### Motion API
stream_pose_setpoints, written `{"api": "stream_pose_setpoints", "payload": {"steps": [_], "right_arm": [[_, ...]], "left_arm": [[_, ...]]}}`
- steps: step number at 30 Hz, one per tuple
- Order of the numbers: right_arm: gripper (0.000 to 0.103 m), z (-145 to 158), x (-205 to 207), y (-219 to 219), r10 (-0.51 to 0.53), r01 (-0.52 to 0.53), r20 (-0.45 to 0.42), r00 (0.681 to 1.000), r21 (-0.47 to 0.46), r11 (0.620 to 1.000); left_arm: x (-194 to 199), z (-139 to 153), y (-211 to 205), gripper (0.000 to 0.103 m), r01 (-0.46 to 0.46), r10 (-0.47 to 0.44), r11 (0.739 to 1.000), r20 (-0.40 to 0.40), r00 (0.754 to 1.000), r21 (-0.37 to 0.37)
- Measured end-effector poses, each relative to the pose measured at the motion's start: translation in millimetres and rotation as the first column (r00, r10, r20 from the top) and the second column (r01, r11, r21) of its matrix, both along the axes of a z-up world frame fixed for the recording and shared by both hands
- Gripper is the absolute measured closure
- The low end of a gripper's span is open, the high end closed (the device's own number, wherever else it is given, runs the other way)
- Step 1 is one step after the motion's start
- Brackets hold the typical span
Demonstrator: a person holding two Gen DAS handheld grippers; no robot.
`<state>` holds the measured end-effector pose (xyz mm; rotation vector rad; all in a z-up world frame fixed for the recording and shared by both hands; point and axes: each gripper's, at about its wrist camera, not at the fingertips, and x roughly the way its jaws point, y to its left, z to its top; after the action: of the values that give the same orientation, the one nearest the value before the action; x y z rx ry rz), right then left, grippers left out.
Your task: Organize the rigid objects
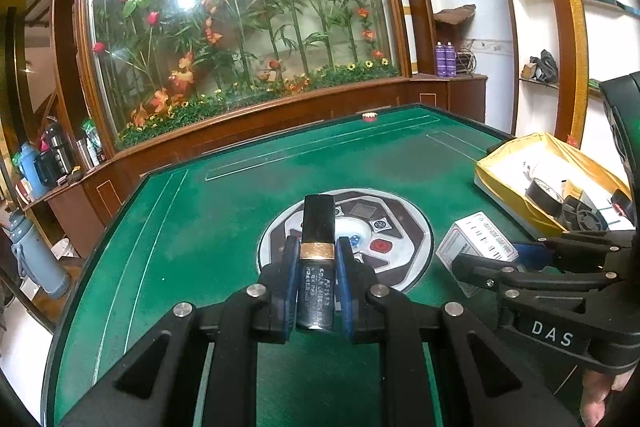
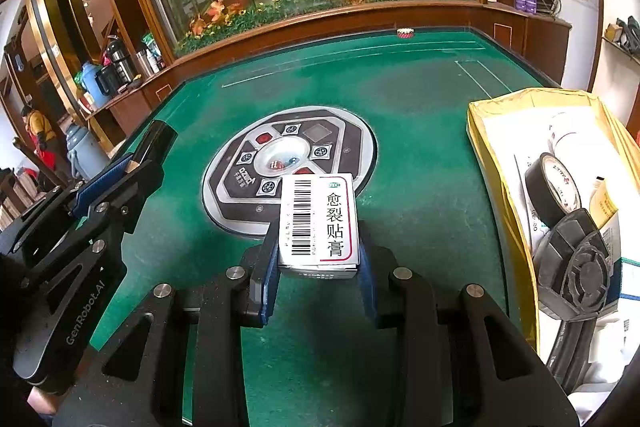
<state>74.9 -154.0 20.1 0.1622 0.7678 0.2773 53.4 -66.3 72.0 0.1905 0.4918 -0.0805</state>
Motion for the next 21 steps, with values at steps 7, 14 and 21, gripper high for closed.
{"api": "stream_pose_setpoints", "payload": {"steps": [7,14,21], "right_arm": [[0.07,0.8,-1.2,-0.8,0.0,0.0,0.004,1.0,0.005,1.0],[0.07,0.6,-1.3,-0.6,0.0,0.0,0.004,1.0,0.006,1.0],[0.07,2.2,-2.3,-3.1,-0.006,0.006,0.006,1.0,0.012,1.0]], "left_arm": [[0.2,0.5,0.8,0.086,-0.004,0.004,1.0,0.005,1.0,0.001],[0.3,1.9,2.4,0.086,-0.003,0.003,1.0,0.002,1.0,0.001],[0.1,2.0,1.4,0.086,0.006,-0.006,1.0,-0.003,1.0,-0.01]]}}
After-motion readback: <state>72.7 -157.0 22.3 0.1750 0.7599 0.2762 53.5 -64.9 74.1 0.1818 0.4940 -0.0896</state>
